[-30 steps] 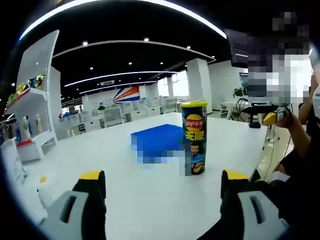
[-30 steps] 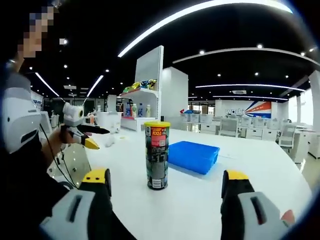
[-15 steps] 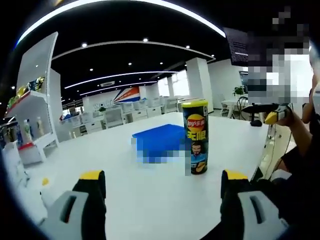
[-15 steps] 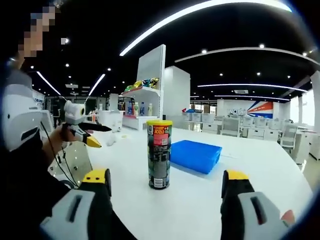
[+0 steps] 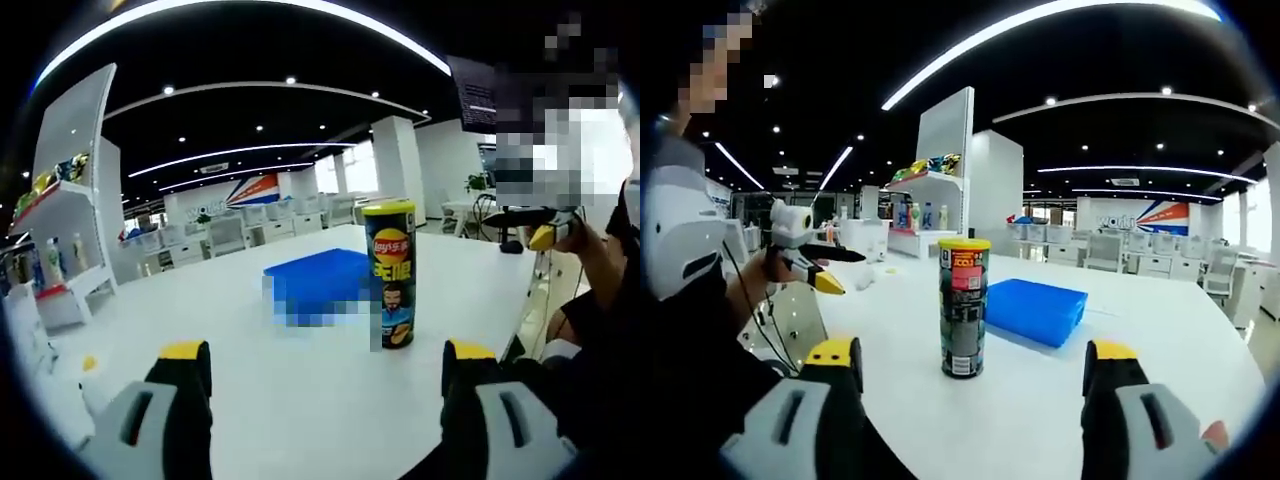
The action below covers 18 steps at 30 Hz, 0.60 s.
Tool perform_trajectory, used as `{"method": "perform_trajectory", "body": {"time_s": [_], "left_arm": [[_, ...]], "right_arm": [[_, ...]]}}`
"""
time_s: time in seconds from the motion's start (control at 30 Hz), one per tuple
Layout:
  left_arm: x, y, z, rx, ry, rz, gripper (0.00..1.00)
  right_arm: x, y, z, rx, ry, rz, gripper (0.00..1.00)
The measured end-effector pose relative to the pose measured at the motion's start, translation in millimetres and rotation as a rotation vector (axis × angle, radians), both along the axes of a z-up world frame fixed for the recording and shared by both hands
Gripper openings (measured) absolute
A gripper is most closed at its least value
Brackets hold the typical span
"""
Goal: Open the lid of the chip container on the table, take out the chips, place them into the box in front of the container, and close the lid
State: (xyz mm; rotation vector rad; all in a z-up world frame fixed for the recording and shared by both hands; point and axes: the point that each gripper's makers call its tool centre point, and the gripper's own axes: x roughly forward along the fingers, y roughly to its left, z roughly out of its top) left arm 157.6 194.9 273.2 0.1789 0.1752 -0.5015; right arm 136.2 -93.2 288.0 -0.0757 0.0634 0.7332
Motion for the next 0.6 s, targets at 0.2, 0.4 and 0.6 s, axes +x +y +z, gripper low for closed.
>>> {"method": "perform_trajectory", "body": {"time_s": [0.2,0.4,0.6], "left_arm": [[-0.5,0.3,-0.8,0.003,0.001,-0.001,0.95],[-1.4,1.1,-0.9,0.003,0.001,0.0,0.95],[-1.7,0.1,-3.5,0.009,0.008,-0.003,0.95]], "right_arm": [[-0.7,0.4,-1.5,-0.004,0.001,0.001,0.85],[-0.9,-0.9,-2.8,-0.008,0.003,-0.002,0.85],[-0.4,0.3,-3.4,-0.014,0.003,-0.002,0.85]]}}
